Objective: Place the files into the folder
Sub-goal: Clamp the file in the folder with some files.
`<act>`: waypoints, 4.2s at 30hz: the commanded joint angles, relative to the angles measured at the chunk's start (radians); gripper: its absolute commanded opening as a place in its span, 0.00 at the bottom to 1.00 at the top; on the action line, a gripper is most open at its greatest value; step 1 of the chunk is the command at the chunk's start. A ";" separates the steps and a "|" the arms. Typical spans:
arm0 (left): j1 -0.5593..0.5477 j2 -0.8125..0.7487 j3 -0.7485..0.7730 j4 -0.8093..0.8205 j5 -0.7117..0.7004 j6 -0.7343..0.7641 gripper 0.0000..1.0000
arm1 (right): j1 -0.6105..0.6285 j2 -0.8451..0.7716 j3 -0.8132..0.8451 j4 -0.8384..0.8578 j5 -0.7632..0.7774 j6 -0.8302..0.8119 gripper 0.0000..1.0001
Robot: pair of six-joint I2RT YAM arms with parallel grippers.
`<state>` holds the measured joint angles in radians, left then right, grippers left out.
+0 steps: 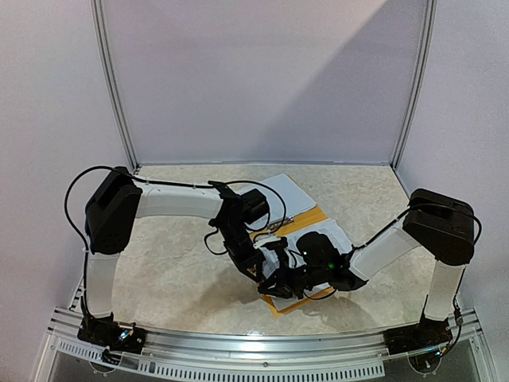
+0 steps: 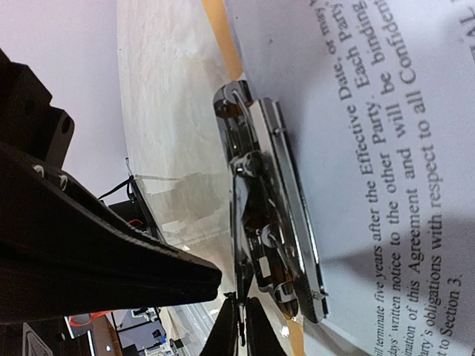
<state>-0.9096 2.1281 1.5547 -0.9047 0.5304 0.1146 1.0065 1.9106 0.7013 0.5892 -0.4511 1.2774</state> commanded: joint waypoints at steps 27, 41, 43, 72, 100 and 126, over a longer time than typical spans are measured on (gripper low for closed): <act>-0.008 0.036 -0.058 0.033 0.008 -0.024 0.00 | -0.032 0.021 -0.030 -0.170 0.091 -0.007 0.11; 0.020 -0.001 0.051 -0.036 0.014 0.023 0.13 | -0.031 0.026 -0.034 -0.160 0.088 -0.006 0.10; 0.018 0.014 0.039 -0.016 0.032 0.002 0.11 | -0.031 0.027 -0.034 -0.158 0.088 -0.007 0.09; 0.012 0.067 -0.023 0.038 -0.003 -0.014 0.08 | -0.031 0.023 -0.045 -0.153 0.090 -0.005 0.10; 0.012 0.094 -0.021 0.058 -0.035 -0.001 0.08 | -0.026 -0.074 0.023 -0.308 0.070 -0.015 0.21; 0.010 0.069 0.044 0.008 -0.036 0.046 0.09 | -0.022 -0.111 0.023 -0.323 0.093 -0.012 0.05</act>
<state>-0.8936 2.1937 1.5753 -0.8284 0.5224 0.1120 0.9939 1.8122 0.7521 0.3134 -0.4118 1.2819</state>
